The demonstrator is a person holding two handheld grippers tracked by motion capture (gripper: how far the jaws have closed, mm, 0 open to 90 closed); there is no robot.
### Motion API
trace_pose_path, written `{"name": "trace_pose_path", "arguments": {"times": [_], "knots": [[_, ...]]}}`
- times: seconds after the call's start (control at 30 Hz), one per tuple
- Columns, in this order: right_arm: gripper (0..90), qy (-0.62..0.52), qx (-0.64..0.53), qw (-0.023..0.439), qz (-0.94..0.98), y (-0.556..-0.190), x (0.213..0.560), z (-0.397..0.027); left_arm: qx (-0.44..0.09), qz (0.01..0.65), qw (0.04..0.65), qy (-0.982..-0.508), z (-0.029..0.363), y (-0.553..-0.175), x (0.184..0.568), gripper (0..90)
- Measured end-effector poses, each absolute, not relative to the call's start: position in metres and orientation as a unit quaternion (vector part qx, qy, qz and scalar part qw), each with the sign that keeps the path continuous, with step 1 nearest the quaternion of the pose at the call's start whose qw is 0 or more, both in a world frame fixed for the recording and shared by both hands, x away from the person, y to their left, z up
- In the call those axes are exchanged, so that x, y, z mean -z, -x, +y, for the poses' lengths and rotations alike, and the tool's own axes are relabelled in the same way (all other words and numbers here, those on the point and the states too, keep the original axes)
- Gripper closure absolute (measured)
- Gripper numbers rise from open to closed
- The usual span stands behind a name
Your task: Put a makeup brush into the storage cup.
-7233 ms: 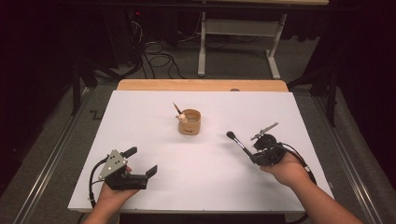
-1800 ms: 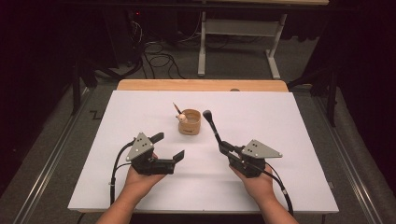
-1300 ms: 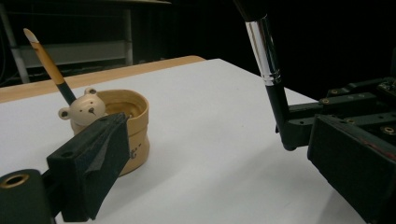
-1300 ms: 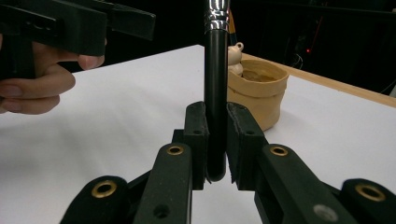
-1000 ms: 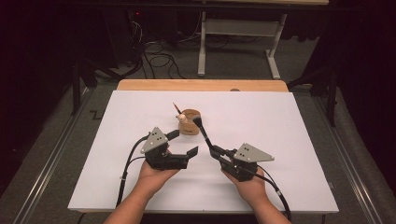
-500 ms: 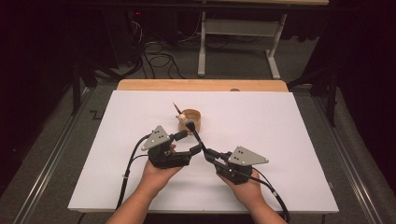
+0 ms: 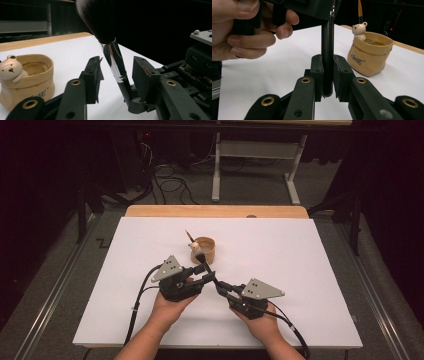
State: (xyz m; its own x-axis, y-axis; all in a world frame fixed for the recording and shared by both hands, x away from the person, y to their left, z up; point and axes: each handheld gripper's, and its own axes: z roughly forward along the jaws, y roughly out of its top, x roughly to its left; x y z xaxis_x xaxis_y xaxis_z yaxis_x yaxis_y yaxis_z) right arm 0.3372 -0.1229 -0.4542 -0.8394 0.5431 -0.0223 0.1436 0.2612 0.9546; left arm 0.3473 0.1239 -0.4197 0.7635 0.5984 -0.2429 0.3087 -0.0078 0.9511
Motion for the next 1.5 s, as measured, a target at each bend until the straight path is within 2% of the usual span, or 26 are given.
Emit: {"name": "trace_pose_path", "arguments": {"times": [0.27,0.77,0.8,0.9,0.93,1.5], "knots": [[80.7,-0.218,-0.568,0.177,0.774,-0.337,0.455,-0.122,-0.114,0.323,0.629,-0.698,0.123,-0.347,0.420,70.5],[79.2,-0.227,-0.559,0.177,0.778,-0.336,0.455,-0.120,-0.102,0.303,0.639,-0.700,0.120,-0.342,0.419,78.0],[77.6,-0.231,-0.559,0.174,0.777,-0.336,0.455,-0.120,-0.105,0.303,0.640,-0.699,0.119,-0.342,0.418,78.1],[60.7,-0.231,-0.565,0.162,0.776,-0.337,0.455,-0.121,-0.116,0.305,0.637,-0.699,0.122,-0.341,0.417,78.3],[58.6,-0.235,-0.562,0.163,0.776,-0.336,0.454,-0.121,-0.118,0.306,0.635,-0.699,0.123,-0.341,0.416,78.3],[37.0,-0.258,-0.567,0.159,0.766,-0.340,0.453,-0.133,-0.142,0.313,0.628,-0.698,0.132,-0.342,0.414,78.3]]}}
